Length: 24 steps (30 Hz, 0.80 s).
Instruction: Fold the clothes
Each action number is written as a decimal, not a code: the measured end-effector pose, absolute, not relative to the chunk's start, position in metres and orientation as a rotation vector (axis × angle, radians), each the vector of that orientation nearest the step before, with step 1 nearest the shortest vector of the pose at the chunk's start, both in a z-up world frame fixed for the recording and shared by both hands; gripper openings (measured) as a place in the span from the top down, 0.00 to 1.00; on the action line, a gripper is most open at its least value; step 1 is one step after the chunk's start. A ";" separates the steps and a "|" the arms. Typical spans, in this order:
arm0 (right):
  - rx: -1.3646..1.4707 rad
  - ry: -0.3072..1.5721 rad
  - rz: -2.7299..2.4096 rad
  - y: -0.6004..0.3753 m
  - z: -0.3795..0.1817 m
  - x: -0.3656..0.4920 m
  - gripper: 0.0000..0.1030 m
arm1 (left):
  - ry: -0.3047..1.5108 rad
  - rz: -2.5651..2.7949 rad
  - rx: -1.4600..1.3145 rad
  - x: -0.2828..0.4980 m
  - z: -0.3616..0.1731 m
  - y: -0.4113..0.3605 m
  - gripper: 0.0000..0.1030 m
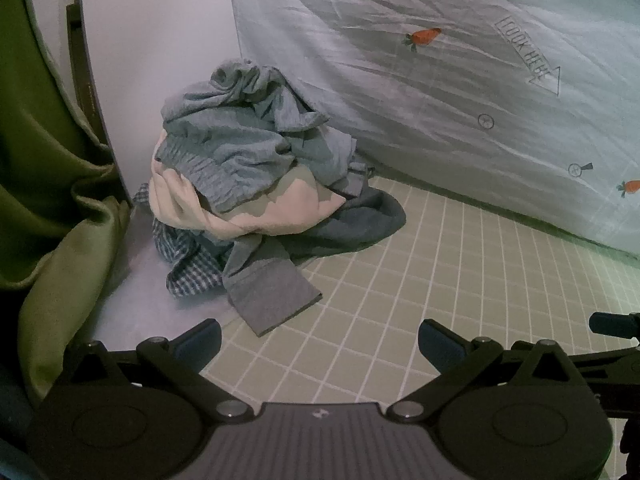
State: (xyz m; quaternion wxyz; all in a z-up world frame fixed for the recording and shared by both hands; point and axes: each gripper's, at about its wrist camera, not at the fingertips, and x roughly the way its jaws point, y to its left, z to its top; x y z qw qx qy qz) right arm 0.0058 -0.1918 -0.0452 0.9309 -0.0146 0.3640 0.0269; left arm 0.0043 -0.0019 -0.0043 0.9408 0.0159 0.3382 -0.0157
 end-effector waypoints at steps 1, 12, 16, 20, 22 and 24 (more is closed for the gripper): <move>-0.030 0.748 0.057 -0.191 -0.046 0.006 0.04 | 0.693 -0.032 0.031 0.004 -0.005 -0.002 0.00; -0.068 0.781 0.092 -0.179 -0.053 0.023 0.04 | 0.761 -0.032 0.020 0.020 -0.016 -0.002 0.00; -0.058 0.801 0.103 -0.173 -0.056 0.044 0.04 | 0.781 -0.018 -0.004 0.041 -0.017 0.004 0.00; -0.048 0.803 0.116 -0.162 -0.058 0.079 0.04 | 0.771 0.004 -0.031 0.073 -0.013 0.016 0.00; -0.050 0.797 0.123 -0.154 -0.057 0.099 0.04 | 0.764 0.024 -0.058 0.093 -0.010 0.026 0.00; -0.051 0.785 0.134 -0.145 -0.057 0.122 0.04 | 0.758 0.050 -0.089 0.116 -0.008 0.038 0.00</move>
